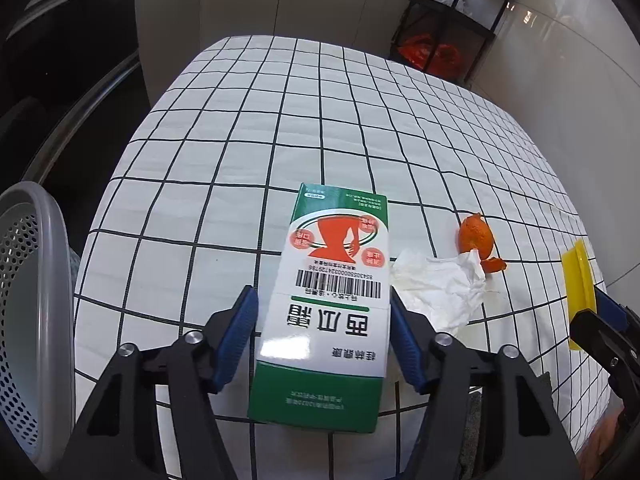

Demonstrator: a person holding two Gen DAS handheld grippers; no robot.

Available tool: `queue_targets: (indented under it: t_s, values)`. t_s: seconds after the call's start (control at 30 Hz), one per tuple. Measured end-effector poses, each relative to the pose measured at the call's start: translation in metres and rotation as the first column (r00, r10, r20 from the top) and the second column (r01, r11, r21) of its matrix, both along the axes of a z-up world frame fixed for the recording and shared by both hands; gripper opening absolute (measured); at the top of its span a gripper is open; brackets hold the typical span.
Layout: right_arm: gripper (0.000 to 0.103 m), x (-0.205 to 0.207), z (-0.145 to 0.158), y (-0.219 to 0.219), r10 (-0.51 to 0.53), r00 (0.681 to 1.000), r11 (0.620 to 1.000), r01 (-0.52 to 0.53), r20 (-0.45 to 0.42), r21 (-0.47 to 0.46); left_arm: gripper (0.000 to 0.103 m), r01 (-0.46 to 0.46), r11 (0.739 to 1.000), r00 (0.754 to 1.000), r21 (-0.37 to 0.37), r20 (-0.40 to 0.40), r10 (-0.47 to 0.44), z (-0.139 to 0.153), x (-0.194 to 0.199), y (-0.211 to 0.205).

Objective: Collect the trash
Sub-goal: 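Grasp the green-and-white carton with the left tool while the right tool holds the lid, then carry carton and lid over the grey basket and open both tools to drop them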

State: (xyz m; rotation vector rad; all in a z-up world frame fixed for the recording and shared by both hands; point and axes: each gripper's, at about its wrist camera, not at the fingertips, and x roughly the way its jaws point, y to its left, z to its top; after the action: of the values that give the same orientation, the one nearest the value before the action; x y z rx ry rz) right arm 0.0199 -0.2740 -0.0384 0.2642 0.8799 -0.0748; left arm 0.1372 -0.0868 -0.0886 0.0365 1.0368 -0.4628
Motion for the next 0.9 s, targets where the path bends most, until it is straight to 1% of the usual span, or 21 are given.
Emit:
queue_targets:
  t_s: [0.03,0.2,0.4,0.53,0.73,0.9]
  values:
    - [0.074,0.000,0.000,0.000,0.000,1.000,1.000,0.000,0.000,0.000,0.053,0.006,1.000,1.000,-0.001,-0.002,-0.006,0.000,-0.001,-0.001]
    - [0.074,0.000,0.000,0.000,0.000,1.000,1.000,0.000,0.001,-0.001,0.052,-0.004,1.000,0.999,0.019,0.034,0.004,0.007,-0.006,-0.001]
    - [0.074,-0.002,0.002,0.002,0.001,1.000,1.000,-0.001,0.005,-0.001,0.052,-0.034,0.999,0.995,0.027,0.094,0.031,0.027,-0.013,0.010]
    - [0.074,-0.006,0.007,0.009,0.015,1.000,1.000,-0.015,0.023,-0.009,0.052,-0.057,0.998,0.989,0.033,0.137,0.052,0.040,-0.023,0.024]
    - [0.074,-0.009,0.013,0.029,0.060,0.997,0.998,-0.060,0.037,-0.007,0.052,-0.095,0.994,0.971,0.050,0.223,0.082,0.064,-0.043,0.049]
    - [0.074,-0.009,0.020,0.055,0.110,0.992,0.994,-0.110,0.057,-0.001,0.052,-0.130,0.990,0.954,0.059,0.280,0.109,0.083,-0.058,0.071]
